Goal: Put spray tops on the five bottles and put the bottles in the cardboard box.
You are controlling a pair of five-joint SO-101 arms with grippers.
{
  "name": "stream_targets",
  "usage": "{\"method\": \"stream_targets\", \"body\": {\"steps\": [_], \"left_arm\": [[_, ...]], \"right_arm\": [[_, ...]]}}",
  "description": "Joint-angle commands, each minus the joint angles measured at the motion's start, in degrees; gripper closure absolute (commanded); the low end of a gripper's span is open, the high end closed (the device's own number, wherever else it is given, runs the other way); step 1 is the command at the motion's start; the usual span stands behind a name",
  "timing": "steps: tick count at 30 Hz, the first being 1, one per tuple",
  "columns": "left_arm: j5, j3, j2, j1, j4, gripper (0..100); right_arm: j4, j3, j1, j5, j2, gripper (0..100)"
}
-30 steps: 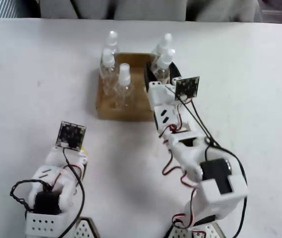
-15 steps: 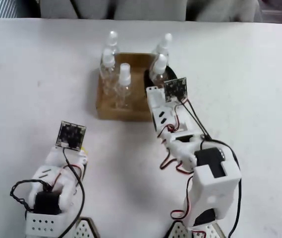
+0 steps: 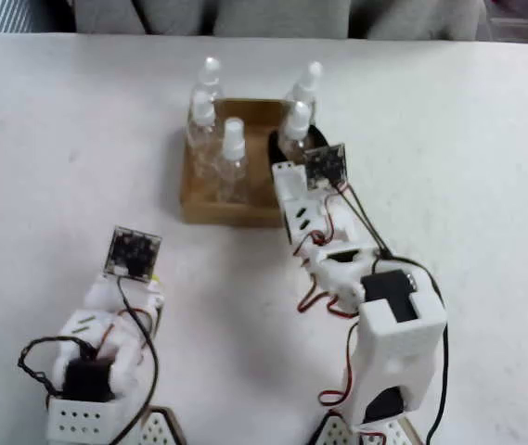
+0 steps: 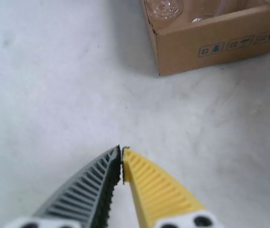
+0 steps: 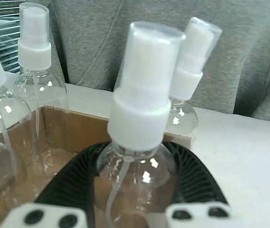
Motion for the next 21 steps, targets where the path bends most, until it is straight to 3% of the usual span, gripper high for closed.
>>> {"method": "stream_targets", "body": {"steps": [1,7,13,21], "left_arm": [[-0.53,-0.18,-0.13,-0.57,0.09,98],[-0.62,-0.18,-0.13,-0.57,0.09,98],[-0.62,-0.18,-0.13,-0.66,0.09,98],[-0.62,-0.18,-0.13,-0.66,0.09,98]], "right_arm": [[-1.19,-2.20,-0.40,0.35,-0.57,97.7],[-1.01,-2.02,-0.40,0.35,-0.57,97.2],[-0.92,-1.14,-0.48,0.35,-0.57,83.6],[-1.36,-0.44,-0.48,0.26,-1.10,82.2]]}}
